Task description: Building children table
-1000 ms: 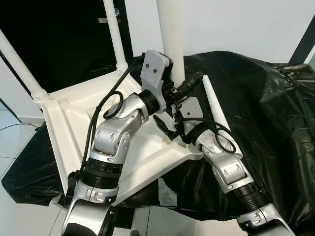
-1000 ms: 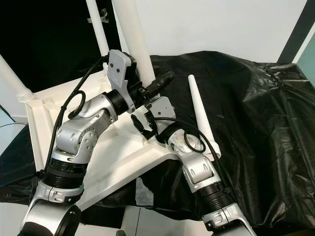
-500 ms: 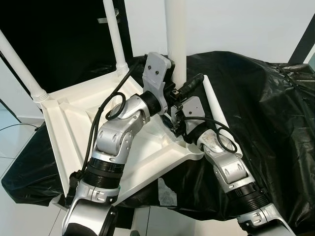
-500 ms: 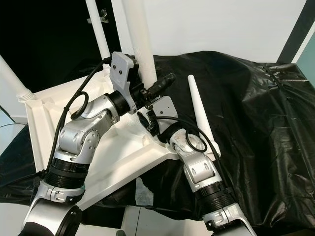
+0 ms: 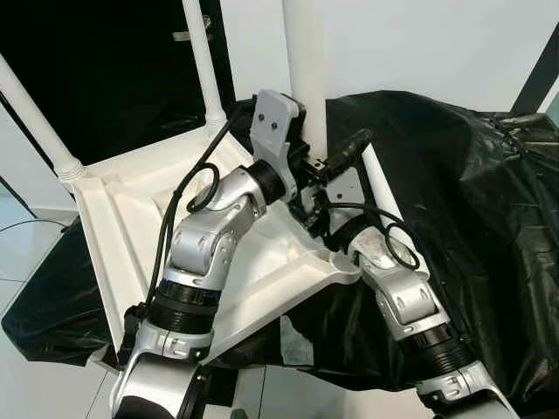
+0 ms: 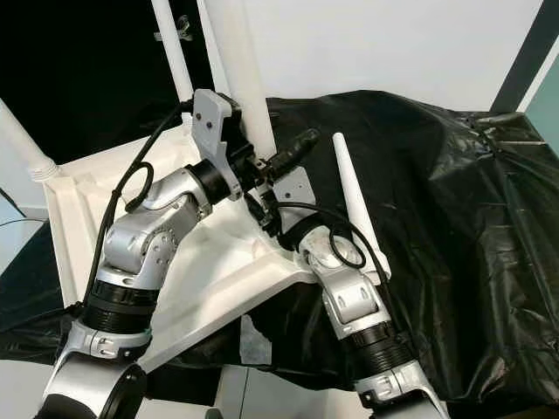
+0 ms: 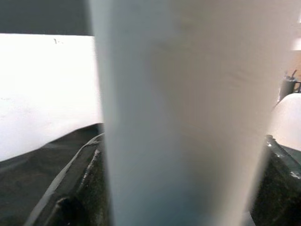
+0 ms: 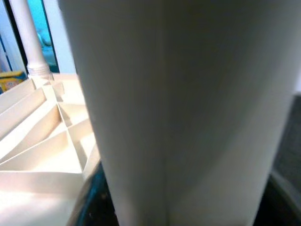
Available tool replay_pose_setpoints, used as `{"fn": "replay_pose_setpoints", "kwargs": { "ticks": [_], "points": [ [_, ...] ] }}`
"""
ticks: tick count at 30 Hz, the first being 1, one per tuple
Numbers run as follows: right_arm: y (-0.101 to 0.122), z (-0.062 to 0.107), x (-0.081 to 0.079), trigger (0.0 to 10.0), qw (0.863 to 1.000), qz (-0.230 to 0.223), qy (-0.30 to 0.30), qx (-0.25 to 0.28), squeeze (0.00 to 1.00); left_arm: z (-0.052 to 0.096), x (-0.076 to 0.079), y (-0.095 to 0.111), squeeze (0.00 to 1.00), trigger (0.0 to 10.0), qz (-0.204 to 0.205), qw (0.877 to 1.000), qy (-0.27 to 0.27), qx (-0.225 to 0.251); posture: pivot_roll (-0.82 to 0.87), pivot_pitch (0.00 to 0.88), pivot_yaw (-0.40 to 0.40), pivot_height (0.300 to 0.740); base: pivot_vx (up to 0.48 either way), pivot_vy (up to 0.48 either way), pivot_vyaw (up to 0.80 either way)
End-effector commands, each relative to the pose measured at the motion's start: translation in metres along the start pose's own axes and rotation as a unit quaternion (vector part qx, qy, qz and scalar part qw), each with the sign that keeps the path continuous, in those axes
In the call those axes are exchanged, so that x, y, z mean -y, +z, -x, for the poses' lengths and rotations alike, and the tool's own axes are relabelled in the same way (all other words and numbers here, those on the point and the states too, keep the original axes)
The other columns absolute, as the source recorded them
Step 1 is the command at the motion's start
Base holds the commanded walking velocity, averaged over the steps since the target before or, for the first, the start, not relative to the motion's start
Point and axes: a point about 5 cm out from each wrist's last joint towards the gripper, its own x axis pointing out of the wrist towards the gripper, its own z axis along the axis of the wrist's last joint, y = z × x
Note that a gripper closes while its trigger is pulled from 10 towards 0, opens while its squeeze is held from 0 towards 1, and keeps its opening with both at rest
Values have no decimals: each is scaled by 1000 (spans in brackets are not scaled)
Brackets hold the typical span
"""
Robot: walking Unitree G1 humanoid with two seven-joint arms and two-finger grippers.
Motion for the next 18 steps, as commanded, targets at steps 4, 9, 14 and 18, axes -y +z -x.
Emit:
{"fn": "replay_pose_setpoints", "kwargs": {
  "ticks": [4, 9, 14, 18],
  "points": [
    [10, -3, 9, 10000, 999, -35, -35, 14, 0, 11, -7, 13, 0, 10000, 33, 999, -18, 28, 44, 0, 22, 740, 0, 0, 0],
    [9, -2, 14, 10000, 997, -54, -53, 10, 0, 22, -14, 21, 0, 10000, 49, 998, -17, 48, 40, 0, 23, 740, 0, 0, 0],
    [7, 0, 22, 10000, 994, -72, -80, 6, 0, 44, -25, 35, 0, 10000, 68, 994, -22, 86, 28, 0, 14, 740, 0, 0, 0],
    [4, 2, 31, 10000, 990, -92, -104, -2, 0, 60, -30, 32, 0, 10000, 85, 993, -4, 83, 25, 0, 29, 740, 0, 0, 0]
  ]
}}
